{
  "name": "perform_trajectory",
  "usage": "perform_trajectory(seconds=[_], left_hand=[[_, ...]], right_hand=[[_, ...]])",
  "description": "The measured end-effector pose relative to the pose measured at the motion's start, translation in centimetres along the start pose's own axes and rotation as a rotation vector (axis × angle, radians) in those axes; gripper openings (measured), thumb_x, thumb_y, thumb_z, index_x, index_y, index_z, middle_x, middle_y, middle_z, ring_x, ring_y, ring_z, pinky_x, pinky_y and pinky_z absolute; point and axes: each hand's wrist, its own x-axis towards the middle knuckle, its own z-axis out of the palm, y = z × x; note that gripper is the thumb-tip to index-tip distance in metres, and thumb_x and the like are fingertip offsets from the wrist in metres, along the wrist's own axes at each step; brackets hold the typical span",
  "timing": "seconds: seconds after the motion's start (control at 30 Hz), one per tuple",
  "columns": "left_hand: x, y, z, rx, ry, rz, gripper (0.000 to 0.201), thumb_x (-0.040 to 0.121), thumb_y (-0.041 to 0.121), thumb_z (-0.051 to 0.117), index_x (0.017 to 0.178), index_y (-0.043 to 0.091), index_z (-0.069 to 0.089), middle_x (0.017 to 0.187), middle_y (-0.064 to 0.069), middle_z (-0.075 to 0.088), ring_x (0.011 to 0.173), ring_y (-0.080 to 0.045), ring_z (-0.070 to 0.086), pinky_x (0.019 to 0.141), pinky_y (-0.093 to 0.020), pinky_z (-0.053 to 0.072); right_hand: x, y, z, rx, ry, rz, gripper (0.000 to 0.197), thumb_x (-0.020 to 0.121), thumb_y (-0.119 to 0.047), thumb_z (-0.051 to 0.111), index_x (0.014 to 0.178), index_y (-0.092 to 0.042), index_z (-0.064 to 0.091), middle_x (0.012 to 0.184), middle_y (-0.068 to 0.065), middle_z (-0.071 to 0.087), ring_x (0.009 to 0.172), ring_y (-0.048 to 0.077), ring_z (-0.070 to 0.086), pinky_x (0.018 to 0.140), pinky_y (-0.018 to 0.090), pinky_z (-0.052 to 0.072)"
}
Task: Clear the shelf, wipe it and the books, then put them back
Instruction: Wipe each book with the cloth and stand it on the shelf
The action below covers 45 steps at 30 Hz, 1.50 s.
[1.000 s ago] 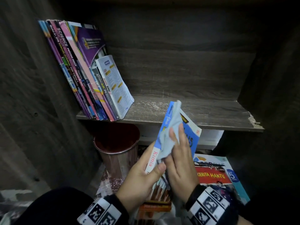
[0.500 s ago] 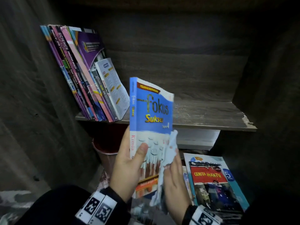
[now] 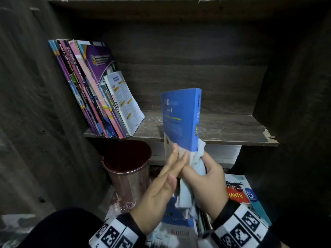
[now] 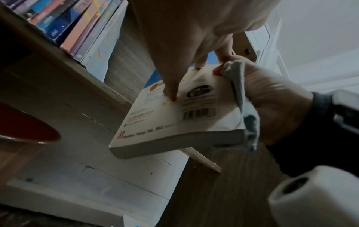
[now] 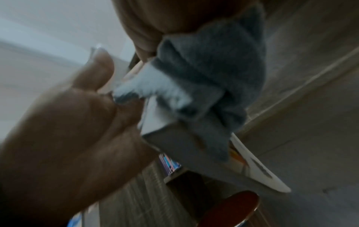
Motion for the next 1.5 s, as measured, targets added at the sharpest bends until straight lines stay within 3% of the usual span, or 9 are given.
perform_trajectory(seconds=[0.2,0.37,0.63,0.83,0.9,1.0,1.17,1.37,1.5], left_hand=[[2.9,-3.8,-1.0,-0.174,0.235,-0.295,0.05,0.095,0.041,0.047,0.14,0.039,0.024,0.141,0.019,0.043,0.128,0.006,0.043,0.102,-0.006,0.032],[2.7,-5.6,-2.8,-0.57,0.299,-0.779,0.039,0.09,0.041,0.054,0.111,0.012,0.068,0.105,-0.014,0.072,0.091,-0.025,0.071,0.08,-0.04,0.058],[1.5,-1.9,-4.3,-0.922,0.091,-0.597,0.082,0.049,0.017,0.094,0.122,0.001,0.06,0.12,-0.031,0.061,0.099,-0.045,0.065,0.074,-0.053,0.057],[1.1,-2.1,-2.7,-0.593,0.322,-0.503,0.051,0.08,0.007,0.069,0.128,0.01,0.053,0.118,-0.019,0.067,0.104,-0.042,0.065,0.085,-0.055,0.053],[1.1,-1.8,-2.6,-0.587,0.376,-0.469,0.044,0.08,0.013,0.061,0.124,0.015,0.055,0.116,-0.015,0.068,0.104,-0.04,0.065,0.088,-0.058,0.051],[1.2,-1.3,-2.1,-0.528,0.422,-0.424,0.037,0.082,0.022,0.058,0.118,0.015,0.059,0.112,-0.014,0.07,0.101,-0.037,0.067,0.087,-0.054,0.052],[0.9,-1.3,-1.9,-0.447,0.425,-0.362,0.038,0.082,0.026,0.054,0.116,0.01,0.06,0.106,-0.013,0.072,0.09,-0.025,0.069,0.072,-0.035,0.058],[0.2,-1.4,-1.5,-0.395,0.3,-0.339,0.033,0.088,0.026,0.062,0.118,0.011,0.059,0.109,-0.01,0.072,0.097,-0.026,0.069,0.075,-0.034,0.057],[0.3,-1.9,-0.2,-0.32,0.229,-0.314,0.039,0.08,0.023,0.061,0.119,0.016,0.059,0.109,0.001,0.073,0.098,-0.012,0.068,0.079,-0.022,0.052]], right_hand=[[1.0,-1.6,-1.4,0.042,0.024,0.045,0.031,0.081,0.018,0.057,0.084,-0.011,0.068,0.07,-0.001,0.071,0.061,0.01,0.062,0.059,0.021,0.052],[1.2,-2.1,-3.5,0.196,-0.011,0.179,0.015,0.078,0.014,0.062,0.081,-0.001,0.062,0.07,0.008,0.071,0.061,0.018,0.064,0.054,0.026,0.054],[2.6,-1.0,-7.0,0.151,0.088,0.294,0.017,0.085,0.01,0.055,0.096,0.001,0.065,0.087,0.019,0.073,0.073,0.03,0.067,0.065,0.039,0.057],[2.2,0.8,-6.3,-0.248,0.197,0.182,0.034,0.082,0.003,0.061,0.093,-0.027,0.072,0.076,-0.008,0.073,0.067,0.011,0.064,0.061,0.025,0.05],[1.8,1.8,-5.6,-0.543,0.208,0.098,0.038,0.082,-0.009,0.06,0.104,-0.04,0.068,0.101,-0.01,0.07,0.089,0.012,0.064,0.077,0.027,0.049],[0.1,3.2,-3.8,-0.958,-0.129,0.043,0.067,0.087,-0.055,0.037,0.149,-0.033,0.028,0.16,-0.007,0.012,0.145,0.025,0.015,0.118,0.035,0.016],[-1.0,3.8,-2.6,-0.978,-0.533,-0.254,0.068,0.085,-0.065,0.014,0.145,-0.042,-0.008,0.145,-0.034,-0.027,0.136,-0.002,-0.032,0.114,0.016,-0.012],[4.0,4.8,-6.2,-0.822,0.05,-0.207,0.068,0.087,-0.068,0.04,0.146,-0.047,0.014,0.158,-0.018,-0.008,0.147,0.008,-0.003,0.12,0.046,0.01],[1.2,4.4,-2.5,-0.744,0.01,-0.251,0.06,0.094,-0.058,0.032,0.143,-0.057,-0.002,0.157,-0.019,-0.018,0.147,0.01,-0.004,0.12,0.044,0.013]])
